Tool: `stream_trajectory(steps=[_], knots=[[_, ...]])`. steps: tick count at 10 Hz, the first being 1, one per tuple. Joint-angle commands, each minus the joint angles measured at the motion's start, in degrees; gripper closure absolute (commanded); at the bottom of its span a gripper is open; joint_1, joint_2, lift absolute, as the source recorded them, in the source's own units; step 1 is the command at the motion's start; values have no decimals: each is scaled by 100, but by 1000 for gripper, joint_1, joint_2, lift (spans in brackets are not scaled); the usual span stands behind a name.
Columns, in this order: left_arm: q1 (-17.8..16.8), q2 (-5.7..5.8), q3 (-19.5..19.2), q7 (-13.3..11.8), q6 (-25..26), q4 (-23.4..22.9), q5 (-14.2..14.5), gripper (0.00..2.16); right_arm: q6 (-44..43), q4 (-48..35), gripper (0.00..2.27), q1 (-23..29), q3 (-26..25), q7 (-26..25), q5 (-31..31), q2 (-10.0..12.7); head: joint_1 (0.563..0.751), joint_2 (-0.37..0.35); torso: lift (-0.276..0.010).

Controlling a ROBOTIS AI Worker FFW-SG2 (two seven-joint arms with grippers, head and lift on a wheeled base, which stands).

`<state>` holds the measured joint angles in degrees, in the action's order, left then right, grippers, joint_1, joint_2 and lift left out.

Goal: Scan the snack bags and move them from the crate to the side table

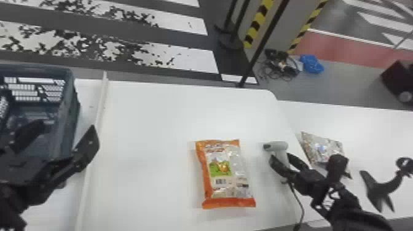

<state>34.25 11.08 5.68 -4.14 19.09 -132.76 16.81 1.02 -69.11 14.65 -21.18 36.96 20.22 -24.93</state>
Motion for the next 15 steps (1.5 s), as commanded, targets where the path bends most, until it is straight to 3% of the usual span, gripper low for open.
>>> stream_trajectory(steps=[1, 4, 5, 6, 8, 10, 11, 12, 15], knots=[[-6, 52, -199, -69, 74, -4, 86, 66, 175, 170, 2192, -155, 62, -13, -71, -4, 695, -350, -87], [12, 246, -418, -113, 91, -48, 262, 66, 158, -59, 2243, -41, -35, -119, -9, 93, 695, -350, -87], [12, 255, -480, -192, 197, -65, 341, 66, 474, -560, 2243, 232, -281, -286, 52, 260, 695, -350, -87], [-23, 290, -506, -228, 214, -57, 402, 66, 826, -1333, 2243, 671, -589, -462, 184, 541, 695, -350, -87], [-67, 413, -603, -228, 232, -65, 534, 66, 1283, -3003, 2243, 1682, -1107, -716, 606, 1455, 695, -350, -87], [-67, 430, -682, -236, 232, -48, 631, 66, 1335, -3987, 2243, 2288, -1169, -725, 922, 2071, 695, -350, -87], [-67, 439, -682, -236, 214, -21, 631, 66, 1617, -4444, 2243, 2499, -1046, -725, 922, 2273, 695, -350, -87], [-67, 439, -682, -236, 214, -21, 640, 66, 1705, -4814, 2243, 2745, -879, -725, 922, 2449, 695, -350, -87], [-129, 474, -744, -307, 232, 31, 807, 66, 2039, -5464, 2243, 3369, -431, -629, 870, 2498, 695, -272, -87]])
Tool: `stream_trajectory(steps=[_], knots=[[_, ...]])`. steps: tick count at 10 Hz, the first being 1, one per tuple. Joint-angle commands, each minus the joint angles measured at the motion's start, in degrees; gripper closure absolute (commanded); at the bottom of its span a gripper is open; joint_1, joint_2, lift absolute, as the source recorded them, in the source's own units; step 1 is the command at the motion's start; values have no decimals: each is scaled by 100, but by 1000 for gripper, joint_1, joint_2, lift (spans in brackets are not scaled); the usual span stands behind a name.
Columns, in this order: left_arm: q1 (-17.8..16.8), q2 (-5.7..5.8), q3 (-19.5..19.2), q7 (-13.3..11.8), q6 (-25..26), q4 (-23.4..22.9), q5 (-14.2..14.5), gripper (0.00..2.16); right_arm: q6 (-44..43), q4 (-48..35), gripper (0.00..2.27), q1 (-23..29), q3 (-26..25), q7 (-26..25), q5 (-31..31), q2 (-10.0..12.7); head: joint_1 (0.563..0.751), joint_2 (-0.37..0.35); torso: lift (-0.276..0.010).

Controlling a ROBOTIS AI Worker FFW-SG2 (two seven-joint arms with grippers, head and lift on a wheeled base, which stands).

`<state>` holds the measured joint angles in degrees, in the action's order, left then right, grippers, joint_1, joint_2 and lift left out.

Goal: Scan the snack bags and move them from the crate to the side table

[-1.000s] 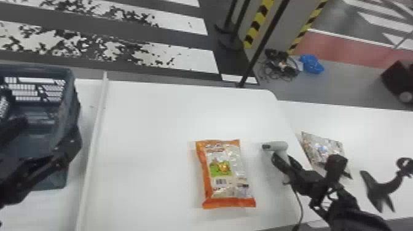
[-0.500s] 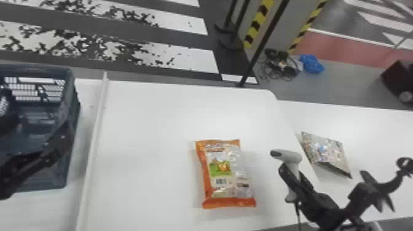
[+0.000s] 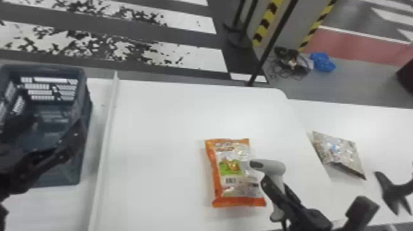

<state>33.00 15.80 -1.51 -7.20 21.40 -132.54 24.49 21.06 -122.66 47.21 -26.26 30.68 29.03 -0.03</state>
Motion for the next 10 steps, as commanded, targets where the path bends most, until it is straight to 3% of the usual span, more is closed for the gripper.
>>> stream_trajectory(steps=[1, 5, 10], knots=[[-13, -7, -25, -10, 0, 27, 39, 66, 88, -390, 2243, 386, 209, -1, -20, 8, 695, -240, -87], [-13, -51, 19, -89, -17, 71, 30, 66, 70, -460, 2243, 553, 868, -80, -521, 8, 695, -156, -87], [40, -42, -60, -159, -17, 62, 39, 66, 18, 331, 2243, 25, 1175, -282, -996, -85, 695, -109, -87]])
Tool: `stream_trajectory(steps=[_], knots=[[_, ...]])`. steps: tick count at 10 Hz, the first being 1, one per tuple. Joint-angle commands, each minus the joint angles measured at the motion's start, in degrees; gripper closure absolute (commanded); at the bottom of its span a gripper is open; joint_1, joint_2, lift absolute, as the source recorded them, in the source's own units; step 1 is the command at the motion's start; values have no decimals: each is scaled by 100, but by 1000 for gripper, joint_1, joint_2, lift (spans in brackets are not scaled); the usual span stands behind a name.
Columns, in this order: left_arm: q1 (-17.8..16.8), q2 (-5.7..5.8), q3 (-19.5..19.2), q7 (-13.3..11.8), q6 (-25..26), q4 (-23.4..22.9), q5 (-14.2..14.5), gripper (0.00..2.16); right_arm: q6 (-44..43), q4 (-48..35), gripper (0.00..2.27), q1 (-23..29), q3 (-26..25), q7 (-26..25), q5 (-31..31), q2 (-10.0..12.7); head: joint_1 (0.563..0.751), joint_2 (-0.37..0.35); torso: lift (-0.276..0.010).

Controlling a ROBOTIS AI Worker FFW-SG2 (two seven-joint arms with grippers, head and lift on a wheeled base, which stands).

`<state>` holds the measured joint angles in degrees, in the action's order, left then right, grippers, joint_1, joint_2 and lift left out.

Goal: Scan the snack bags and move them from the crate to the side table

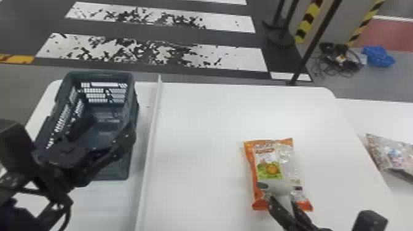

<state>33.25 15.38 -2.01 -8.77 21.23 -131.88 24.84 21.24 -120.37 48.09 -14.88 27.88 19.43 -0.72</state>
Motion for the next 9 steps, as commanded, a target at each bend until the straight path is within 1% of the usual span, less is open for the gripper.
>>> stream_trajectory(steps=[1, 2, 3, 4, 5, 6, 7, 8, 9], knots=[[15, 0, -27, -2, 0, -4, 4, 66, -18, 207, 2243, -98, 108, -2, -63, -43, 695, -105, -87], [15, 0, -36, -2, 0, -4, 4, 66, -53, 198, 2243, -98, 108, -2, -19, -43, 695, -96, -87], [7, -8, -36, -2, 0, -13, 4, 66, -36, 22, 2243, -45, 20, 6, 131, -78, 695, -88, -87], [-2, -17, -27, -2, 0, -22, 4, 66, 52, -215, 2243, 25, -155, 15, 351, -104, 695, -89, -87], [-2, -26, -19, -2, 18, -31, -5, 66, 193, -391, 2243, 43, -437, 77, 676, -139, 695, -96, -87], [-2, -35, -19, 7, 35, -57, -5, 66, 439, -532, 2243, -63, -771, 103, 957, -157, 695, -120, -87], [24, -43, -19, 7, 35, -92, -23, 66, 773, -540, 2243, -326, -1061, 112, 1036, -183, 695, -150, -87], [77, -52, -19, 7, 53, -171, -49, 66, 1001, -365, 2243, -704, -1272, 103, 1001, -236, 695, -167, -87], [121, -96, -10, 7, 70, -224, -111, 66, 1124, 84, 2243, -1153, -1368, 42, 895, -509, 695, -200, -87]])
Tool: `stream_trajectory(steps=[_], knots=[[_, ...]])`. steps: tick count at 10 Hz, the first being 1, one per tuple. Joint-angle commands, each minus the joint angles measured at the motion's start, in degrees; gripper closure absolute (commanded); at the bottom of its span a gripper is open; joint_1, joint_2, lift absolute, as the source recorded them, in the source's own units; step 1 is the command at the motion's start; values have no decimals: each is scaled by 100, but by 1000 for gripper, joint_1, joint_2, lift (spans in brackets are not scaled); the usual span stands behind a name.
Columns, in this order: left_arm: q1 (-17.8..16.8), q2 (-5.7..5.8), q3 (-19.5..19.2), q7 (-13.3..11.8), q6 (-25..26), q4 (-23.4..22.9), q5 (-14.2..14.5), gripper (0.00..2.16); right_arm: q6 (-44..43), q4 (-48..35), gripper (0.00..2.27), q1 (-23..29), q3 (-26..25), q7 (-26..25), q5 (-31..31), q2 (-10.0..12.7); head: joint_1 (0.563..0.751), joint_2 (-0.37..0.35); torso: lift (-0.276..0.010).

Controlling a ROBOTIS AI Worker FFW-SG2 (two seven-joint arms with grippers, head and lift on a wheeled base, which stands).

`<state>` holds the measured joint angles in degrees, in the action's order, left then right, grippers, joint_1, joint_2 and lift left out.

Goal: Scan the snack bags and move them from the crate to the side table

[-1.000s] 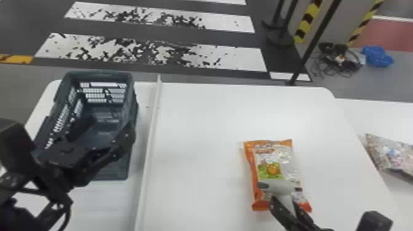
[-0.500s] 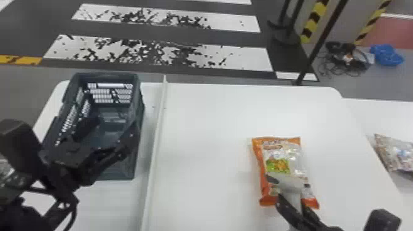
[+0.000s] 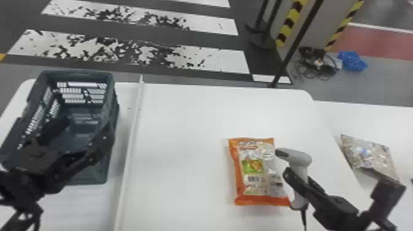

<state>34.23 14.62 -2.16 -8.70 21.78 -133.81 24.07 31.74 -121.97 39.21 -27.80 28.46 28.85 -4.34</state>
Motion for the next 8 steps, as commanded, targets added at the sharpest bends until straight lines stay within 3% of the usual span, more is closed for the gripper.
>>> stream_trajectory(steps=[1, 2, 4, 6, 8], knots=[[22, -20, 22, 0, 68, -93, -42, 66, -102, 684, 2243, -590, -103, -33, -222, -313, 695, -238, -87], [57, -20, 31, 9, 156, -128, -86, 66, -137, 1352, 2243, -1082, -120, -33, -319, -647, 695, -274, -87], [48, -12, 181, 18, 279, -128, -209, 66, -506, 2318, 2243, -1442, -191, -7, -345, -1130, 695, -343, -87], [84, -12, 251, 18, 297, -128, -288, 66, -594, 3022, 2243, -1750, -279, 46, -459, -1473, 695, -350, -87], [145, -20, 233, 18, 279, -155, -306, 66, -612, 3531, 2243, -1996, -147, 142, -626, -1666, 695, -350, -87]])
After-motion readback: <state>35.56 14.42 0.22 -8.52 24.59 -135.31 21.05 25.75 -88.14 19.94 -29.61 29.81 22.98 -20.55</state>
